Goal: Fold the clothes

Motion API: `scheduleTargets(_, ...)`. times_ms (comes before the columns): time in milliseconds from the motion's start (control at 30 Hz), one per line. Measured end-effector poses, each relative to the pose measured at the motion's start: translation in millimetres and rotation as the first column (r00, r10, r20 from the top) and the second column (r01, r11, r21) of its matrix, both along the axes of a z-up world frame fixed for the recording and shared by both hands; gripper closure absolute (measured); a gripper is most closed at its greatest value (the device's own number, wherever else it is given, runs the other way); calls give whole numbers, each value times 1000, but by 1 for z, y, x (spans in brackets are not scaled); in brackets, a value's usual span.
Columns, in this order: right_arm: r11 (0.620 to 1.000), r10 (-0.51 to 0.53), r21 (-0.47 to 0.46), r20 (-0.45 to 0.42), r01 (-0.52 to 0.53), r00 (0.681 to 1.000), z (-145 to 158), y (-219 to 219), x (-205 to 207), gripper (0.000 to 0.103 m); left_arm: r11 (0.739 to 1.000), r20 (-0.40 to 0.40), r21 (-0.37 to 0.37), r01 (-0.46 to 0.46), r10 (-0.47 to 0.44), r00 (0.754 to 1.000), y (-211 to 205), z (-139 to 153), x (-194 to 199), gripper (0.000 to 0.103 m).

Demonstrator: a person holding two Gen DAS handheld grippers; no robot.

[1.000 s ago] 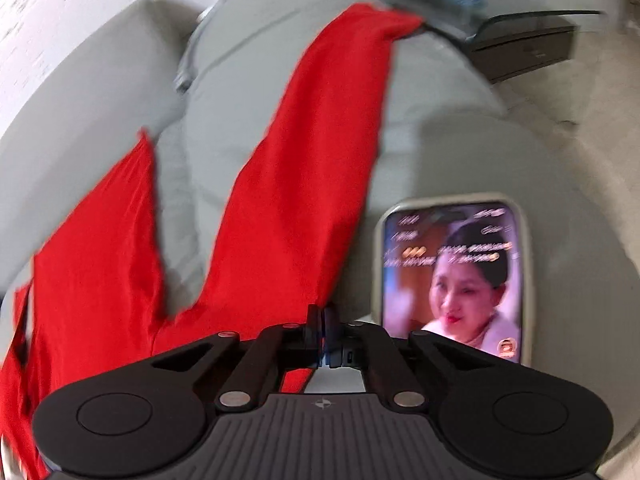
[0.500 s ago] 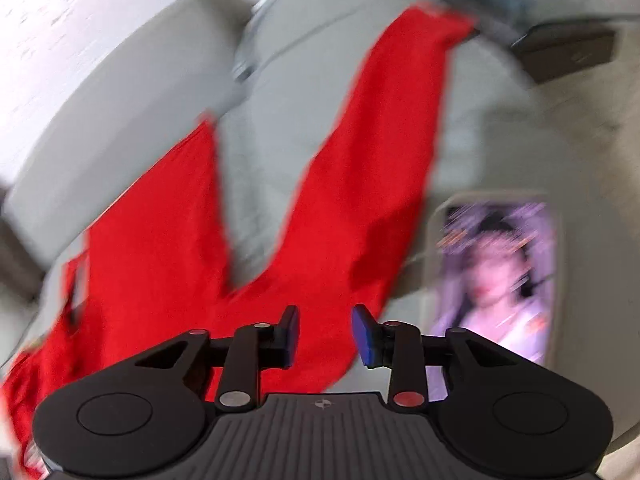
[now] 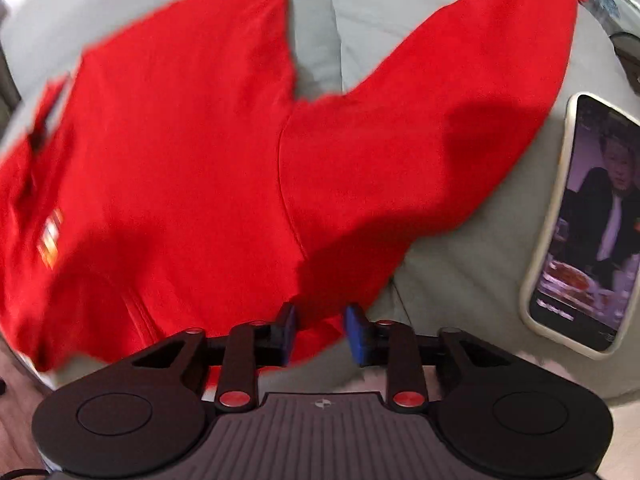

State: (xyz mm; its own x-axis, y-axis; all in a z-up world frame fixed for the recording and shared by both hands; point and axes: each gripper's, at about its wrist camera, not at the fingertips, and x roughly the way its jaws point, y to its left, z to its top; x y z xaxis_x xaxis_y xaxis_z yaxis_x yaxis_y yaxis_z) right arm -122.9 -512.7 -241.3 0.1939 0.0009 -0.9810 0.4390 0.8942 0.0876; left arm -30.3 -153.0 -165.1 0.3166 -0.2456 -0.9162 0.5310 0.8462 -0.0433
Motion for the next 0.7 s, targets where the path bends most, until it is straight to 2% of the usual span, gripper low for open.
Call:
scheduleTargets(67,1000,-10,-2,39,10,999,12,3,-3,91,1000,2,-1,-13,13,1000,4,1,1,53)
scheduleTargets(133,1000,-21,-4,79,21,997,25,7,-5,81,1000,4,-1,-24,24,1000,8,2,2,53)
scheduleTargets(200,999,30,-46,134,-24,990,45,24,-5,79,999,13,4,-43,43,999,13,5,4,53)
scheduleTargets(267,996,73,-56,171,-64,983,59,38,-5,72,998,24,0,-70,70,997,19,9,7,52)
scheduleTargets(333,993,114,-42,219,-107,969,73,54,-4,68,994,29,-15,-106,106,994,29,13,12,52)
scheduleTargets(367,990,134,-5,258,-138,957,82,69,-4,67,992,31,-26,-123,124,992,35,15,15,52)
scheduleTargets(567,963,208,94,341,-254,917,102,122,15,61,960,21,-110,-259,263,965,78,20,43,52)
scheduleTargets(700,942,295,51,347,-332,890,105,156,42,60,945,15,-150,-290,296,955,92,27,70,52)
